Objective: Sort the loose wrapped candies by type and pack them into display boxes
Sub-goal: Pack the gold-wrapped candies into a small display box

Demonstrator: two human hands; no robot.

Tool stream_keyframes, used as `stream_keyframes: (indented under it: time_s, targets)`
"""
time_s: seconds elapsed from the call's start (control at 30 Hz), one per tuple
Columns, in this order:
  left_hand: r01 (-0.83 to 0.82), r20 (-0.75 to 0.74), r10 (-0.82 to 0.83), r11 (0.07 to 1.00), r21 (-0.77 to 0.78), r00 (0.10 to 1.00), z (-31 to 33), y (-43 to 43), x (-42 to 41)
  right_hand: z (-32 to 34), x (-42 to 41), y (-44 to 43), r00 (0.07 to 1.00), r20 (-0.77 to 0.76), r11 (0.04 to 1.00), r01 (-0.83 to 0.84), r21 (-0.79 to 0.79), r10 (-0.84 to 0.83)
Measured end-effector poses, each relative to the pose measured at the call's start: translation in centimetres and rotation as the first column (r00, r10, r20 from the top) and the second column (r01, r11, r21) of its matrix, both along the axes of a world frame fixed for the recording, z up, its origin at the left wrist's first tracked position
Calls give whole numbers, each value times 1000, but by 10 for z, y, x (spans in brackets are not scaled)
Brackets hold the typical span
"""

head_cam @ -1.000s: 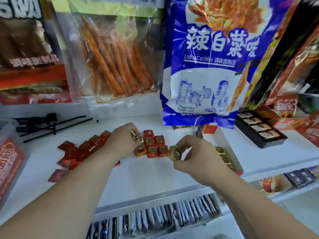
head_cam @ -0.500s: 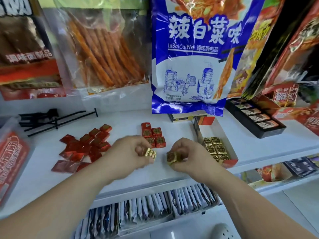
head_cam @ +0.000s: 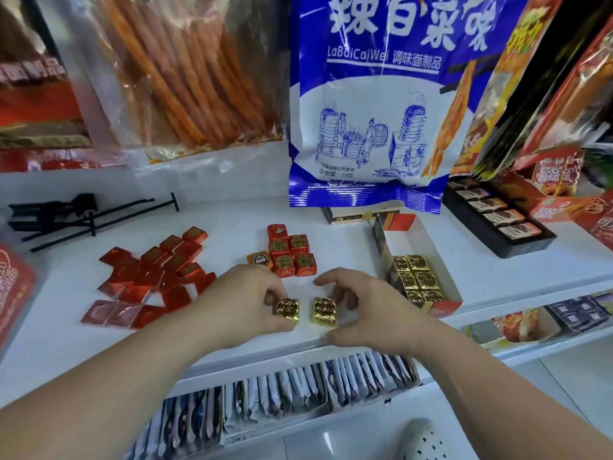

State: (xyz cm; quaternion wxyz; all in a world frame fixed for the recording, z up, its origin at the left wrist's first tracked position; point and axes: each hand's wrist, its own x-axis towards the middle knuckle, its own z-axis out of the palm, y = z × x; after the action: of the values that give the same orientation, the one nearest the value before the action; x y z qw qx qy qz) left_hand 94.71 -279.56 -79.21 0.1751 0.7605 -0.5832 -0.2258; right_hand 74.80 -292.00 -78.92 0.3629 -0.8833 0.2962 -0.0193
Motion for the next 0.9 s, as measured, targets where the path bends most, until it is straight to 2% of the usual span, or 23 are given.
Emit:
stream_keyframes:
  time_s: [0.13,0.3,0.47,0.6,0.7,0.8,0.9]
  targets:
    - [38,-12,-38,999,18,999,2,1,3,-1,1,-3,997,-9,997,-72,-27,72]
    - [65,-12,-65,998,-9,998,4,3,5,-4,5,-1,999,-6,979,-39,-198,39]
    - [64,-19,-64,998,-15,998,5,2,5,-2,2,-1,998,9,984,-63,-169,66]
    - [84,-7,-85,996,-11,996,8,-8,1,5,-2,0,999,8,974,-51,-220,54]
    - [47,-7,-47,997,-54,999,16,-20,-3,28,-14,-13,994,110,948,28,-318,8]
    - [-11,-59,3,990,-137,998,28,-32,-13,52,-40,-41,957,267,899,214,-382,-115]
    - [-85,-135,61,979,-185,989,36,-43,-29,52,-70,-68,920,285,849,366,-380,-269]
